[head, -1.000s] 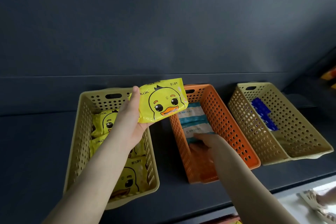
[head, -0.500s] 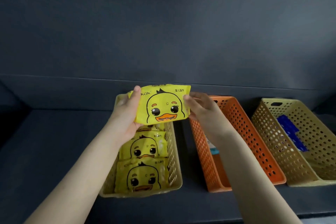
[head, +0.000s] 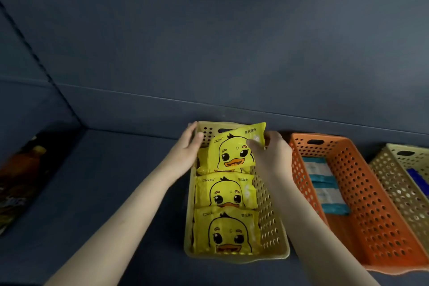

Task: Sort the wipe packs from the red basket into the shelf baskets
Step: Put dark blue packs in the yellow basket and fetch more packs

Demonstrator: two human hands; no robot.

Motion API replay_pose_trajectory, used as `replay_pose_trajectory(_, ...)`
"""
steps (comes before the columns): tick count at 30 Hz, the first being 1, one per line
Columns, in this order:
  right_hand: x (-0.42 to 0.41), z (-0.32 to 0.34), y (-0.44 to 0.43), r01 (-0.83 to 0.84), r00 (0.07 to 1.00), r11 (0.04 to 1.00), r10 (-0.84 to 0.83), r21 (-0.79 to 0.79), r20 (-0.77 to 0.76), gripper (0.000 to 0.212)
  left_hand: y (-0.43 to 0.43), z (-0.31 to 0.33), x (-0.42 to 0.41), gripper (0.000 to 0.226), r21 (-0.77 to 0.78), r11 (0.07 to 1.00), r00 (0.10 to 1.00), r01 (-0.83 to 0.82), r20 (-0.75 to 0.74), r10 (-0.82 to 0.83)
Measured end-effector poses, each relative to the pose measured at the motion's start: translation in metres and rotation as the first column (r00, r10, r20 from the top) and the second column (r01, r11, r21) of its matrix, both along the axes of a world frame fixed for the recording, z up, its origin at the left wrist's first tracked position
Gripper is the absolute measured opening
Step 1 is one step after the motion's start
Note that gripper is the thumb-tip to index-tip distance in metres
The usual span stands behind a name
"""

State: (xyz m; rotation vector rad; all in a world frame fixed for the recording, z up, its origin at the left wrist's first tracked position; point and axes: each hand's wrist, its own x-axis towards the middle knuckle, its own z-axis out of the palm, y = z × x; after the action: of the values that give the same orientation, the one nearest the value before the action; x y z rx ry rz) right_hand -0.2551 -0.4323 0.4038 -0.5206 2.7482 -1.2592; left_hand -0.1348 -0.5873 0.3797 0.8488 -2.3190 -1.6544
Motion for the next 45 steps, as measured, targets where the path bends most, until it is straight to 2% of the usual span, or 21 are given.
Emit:
replay_pose_trajectory(7, -0.001, -0.036, -0.032, 0.018, 0.991, 0.990, -0.036, 0.136, 0.132, 0.032, -0.004, -0.009, -0.001, 0.058, 0.049, 0.996, 0.997, 0.080, 0.016, -0.081)
replay_pose_trajectory(10, 0.000, -0.044, -0.037, 0.027, 0.999, 0.968, -0.037, 0.250, 0.036, 0.049, -0.006, -0.012, 0.000, 0.057, 0.054, 0.994, 0.995, 0.096, -0.009, -0.095)
replay_pose_trajectory(12, 0.011, -0.050, -0.033, 0.017, 0.998, 0.974, -0.005, 0.225, -0.055, 0.065, -0.007, -0.014, 0.000, 0.057, 0.044, 0.994, 0.995, 0.098, -0.029, -0.097)
replay_pose_trajectory(14, 0.021, -0.056, -0.027, 0.000, 0.978, 0.977, 0.044, 0.212, -0.204, 0.064, -0.008, -0.016, 0.000, 0.057, 0.024, 0.994, 0.994, 0.104, -0.042, -0.103)
replay_pose_trajectory(16, 0.022, -0.062, -0.025, -0.057, 0.947, 0.946, 0.153, 0.320, -0.281, 0.058, -0.007, -0.016, -0.001, 0.057, 0.005, 0.994, 0.993, 0.113, -0.030, -0.113)
replay_pose_trajectory(19, 0.021, -0.069, -0.029, -0.176, 0.975, 0.919, 0.212, 0.353, -0.064, 0.058, -0.006, -0.016, -0.003, 0.056, 0.034, 0.993, 0.994, 0.110, -0.032, -0.108)
replay_pose_trajectory(20, 0.021, -0.074, -0.030, -0.185, 0.977, 0.916, 0.210, 0.357, -0.034, 0.058, -0.006, -0.016, -0.004, 0.056, 0.053, 0.993, 0.994, 0.107, -0.043, -0.105)
replay_pose_trajectory(25, 0.021, -0.085, -0.033, -0.180, 0.978, 0.848, 0.211, 0.498, -0.006, 0.057, -0.008, -0.023, -0.006, 0.056, 0.097, 0.989, 0.993, 0.107, -0.063, -0.101)
replay_pose_trajectory(30, 0.021, -0.075, -0.033, -0.225, 0.972, 0.831, 0.224, 0.509, 0.064, 0.059, -0.008, -0.023, -0.007, 0.055, 0.102, 0.989, 0.994, 0.102, -0.057, -0.097)
replay_pose_trajectory(33, 0.022, -0.048, -0.027, -0.274, 0.962, 0.890, 0.248, 0.364, 0.117, 0.057, -0.010, -0.013, -0.004, 0.057, 0.018, 0.990, 0.989, 0.143, 0.023, -0.144)
replay_pose_trajectory(36, 0.019, -0.005, -0.008, -0.302, 0.950, 0.910, 0.311, 0.282, 0.014, 0.044, -0.020, 0.002, -0.004, 0.056, -0.135, 0.973, 0.980, 0.187, 0.097, -0.175)
replay_pose_trajectory(39, 0.021, 0.042, 0.023, -0.359, 0.919, 0.889, 0.389, 0.283, -0.057, 0.026, -0.023, 0.031, -0.001, 0.045, -0.286, 0.937, 0.976, 0.199, 0.146, -0.162)
replay_pose_trajectory(41, 0.024, 0.066, 0.053, -0.317, 0.928, 0.920, 0.351, 0.230, -0.124, 0.018, -0.012, 0.054, 0.001, 0.043, -0.404, 0.890, 0.976, 0.212, 0.141, -0.168)
replay_pose_trajectory(45, 0.051, 0.099, 0.136, -0.179, 0.941, 0.973, 0.212, 0.143, -0.264, 0.016, 0.046, 0.082, 0.008, 0.036, -0.507, 0.837, 0.975, 0.206, 0.034, -0.220)
